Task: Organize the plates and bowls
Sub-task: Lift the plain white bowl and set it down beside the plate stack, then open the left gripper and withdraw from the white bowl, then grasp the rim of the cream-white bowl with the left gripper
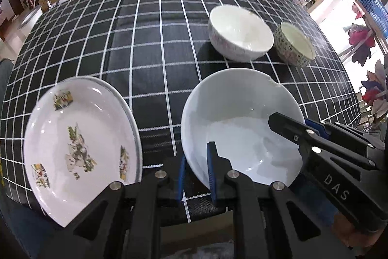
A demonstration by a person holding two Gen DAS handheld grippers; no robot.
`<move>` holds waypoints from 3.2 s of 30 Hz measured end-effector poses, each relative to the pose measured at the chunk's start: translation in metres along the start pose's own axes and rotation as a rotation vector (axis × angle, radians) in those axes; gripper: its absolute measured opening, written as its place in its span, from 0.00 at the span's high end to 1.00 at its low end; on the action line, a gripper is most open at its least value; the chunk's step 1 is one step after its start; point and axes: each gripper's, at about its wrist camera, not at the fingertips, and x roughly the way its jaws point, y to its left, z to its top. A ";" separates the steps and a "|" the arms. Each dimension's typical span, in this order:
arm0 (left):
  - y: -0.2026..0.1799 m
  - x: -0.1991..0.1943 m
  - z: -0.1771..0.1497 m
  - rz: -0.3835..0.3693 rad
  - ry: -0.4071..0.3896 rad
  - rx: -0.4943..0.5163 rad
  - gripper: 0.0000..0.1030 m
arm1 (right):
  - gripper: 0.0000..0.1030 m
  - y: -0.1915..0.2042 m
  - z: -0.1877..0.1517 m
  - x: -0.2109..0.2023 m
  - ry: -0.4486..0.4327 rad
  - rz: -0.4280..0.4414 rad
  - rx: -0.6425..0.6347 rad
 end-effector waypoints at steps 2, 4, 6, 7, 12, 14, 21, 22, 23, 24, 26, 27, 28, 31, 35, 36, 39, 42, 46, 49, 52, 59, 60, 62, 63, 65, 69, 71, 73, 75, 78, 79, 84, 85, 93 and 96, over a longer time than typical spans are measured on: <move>0.000 0.007 0.000 0.002 0.013 0.002 0.86 | 0.80 -0.003 -0.002 0.006 0.011 0.001 0.006; 0.001 0.010 0.003 0.003 0.022 0.004 0.86 | 0.80 -0.005 -0.004 0.011 0.021 -0.001 0.011; 0.000 0.015 0.005 0.007 0.028 0.008 0.86 | 0.80 -0.005 -0.004 0.016 0.028 -0.001 0.012; 0.000 0.017 0.005 0.008 0.031 0.008 0.86 | 0.80 -0.006 -0.004 0.018 0.031 -0.004 0.010; 0.002 0.027 0.007 0.003 0.047 0.007 0.86 | 0.80 -0.009 -0.002 0.024 0.039 -0.008 0.010; 0.002 0.027 0.008 -0.002 0.040 0.009 0.86 | 0.80 -0.010 -0.002 0.025 0.035 -0.012 0.003; 0.003 0.028 0.010 -0.002 0.031 0.009 0.86 | 0.80 -0.010 0.001 0.025 0.040 -0.009 -0.003; 0.002 0.025 0.010 0.007 0.020 0.016 0.86 | 0.80 -0.010 0.000 0.024 0.037 -0.017 -0.005; 0.000 0.022 0.009 0.014 0.010 0.025 0.86 | 0.80 -0.011 0.000 0.024 0.039 -0.019 -0.003; 0.000 0.018 0.009 0.019 0.003 0.031 0.86 | 0.80 -0.013 0.000 0.022 0.035 -0.018 0.006; -0.001 0.011 0.009 0.023 -0.013 0.035 0.86 | 0.80 -0.015 0.000 0.018 0.028 -0.026 0.013; -0.001 0.008 0.009 0.023 -0.019 0.036 0.86 | 0.80 -0.016 0.000 0.014 0.021 -0.023 0.009; -0.002 0.004 0.009 0.025 -0.026 0.038 0.86 | 0.80 -0.016 0.001 0.010 0.010 -0.022 0.005; -0.003 -0.007 0.010 0.027 -0.053 0.041 0.82 | 0.80 -0.016 0.005 -0.006 -0.034 -0.042 -0.012; -0.008 -0.024 0.013 0.016 -0.090 0.050 0.72 | 0.74 -0.018 0.011 -0.025 -0.079 -0.039 -0.019; -0.010 -0.028 0.014 0.015 -0.100 0.055 0.71 | 0.73 -0.018 0.012 -0.029 -0.089 -0.042 -0.022; -0.015 -0.044 0.018 0.012 -0.141 0.068 0.62 | 0.68 -0.019 0.015 -0.044 -0.126 -0.046 -0.035; -0.021 -0.060 0.023 0.008 -0.181 0.084 0.60 | 0.57 -0.019 0.018 -0.058 -0.164 -0.045 -0.044; -0.029 -0.076 0.032 0.010 -0.230 0.114 0.51 | 0.44 -0.018 0.025 -0.077 -0.221 -0.050 -0.059; -0.036 -0.082 0.042 0.009 -0.247 0.142 0.47 | 0.36 -0.018 0.032 -0.084 -0.242 -0.050 -0.073; -0.039 -0.083 0.055 0.003 -0.257 0.156 0.41 | 0.33 -0.017 0.041 -0.084 -0.244 -0.060 -0.099; -0.039 -0.073 0.086 0.026 -0.251 0.173 0.41 | 0.25 -0.027 0.060 -0.077 -0.248 -0.074 -0.116; -0.038 -0.070 0.092 0.028 -0.244 0.168 0.41 | 0.25 -0.028 0.063 -0.074 -0.243 -0.073 -0.119; -0.035 -0.062 0.101 0.025 -0.227 0.159 0.41 | 0.25 -0.031 0.072 -0.066 -0.222 -0.075 -0.124; -0.032 -0.060 0.105 0.022 -0.219 0.153 0.41 | 0.25 -0.032 0.074 -0.064 -0.218 -0.076 -0.125; -0.029 -0.050 0.114 0.018 -0.196 0.140 0.41 | 0.25 -0.035 0.081 -0.057 -0.210 -0.072 -0.126; -0.027 -0.034 0.129 0.029 -0.172 0.135 0.41 | 0.25 -0.041 0.095 -0.040 -0.180 -0.073 -0.128; -0.028 -0.026 0.135 0.032 -0.162 0.138 0.41 | 0.25 -0.043 0.101 -0.033 -0.166 -0.072 -0.130; -0.028 -0.020 0.141 0.035 -0.147 0.137 0.41 | 0.25 -0.045 0.105 -0.027 -0.158 -0.063 -0.132; -0.026 -0.010 0.147 0.030 -0.118 0.131 0.41 | 0.25 -0.047 0.110 -0.019 -0.145 -0.051 -0.130; -0.026 0.004 0.154 0.036 -0.087 0.138 0.41 | 0.25 -0.050 0.115 -0.005 -0.118 -0.043 -0.124; -0.026 0.008 0.156 0.046 -0.081 0.142 0.41 | 0.25 -0.051 0.116 -0.001 -0.110 -0.047 -0.122; -0.021 0.030 0.168 0.043 -0.034 0.131 0.41 | 0.27 -0.056 0.122 0.018 -0.078 -0.049 -0.116; -0.020 0.035 0.169 0.041 -0.024 0.129 0.42 | 0.28 -0.056 0.123 0.021 -0.072 -0.046 -0.113; -0.018 0.062 0.173 0.061 0.036 0.158 0.58 | 0.54 -0.058 0.124 0.047 -0.008 -0.074 -0.122; -0.021 0.069 0.174 0.050 0.053 0.181 0.64 | 0.65 -0.060 0.125 0.053 0.009 -0.065 -0.114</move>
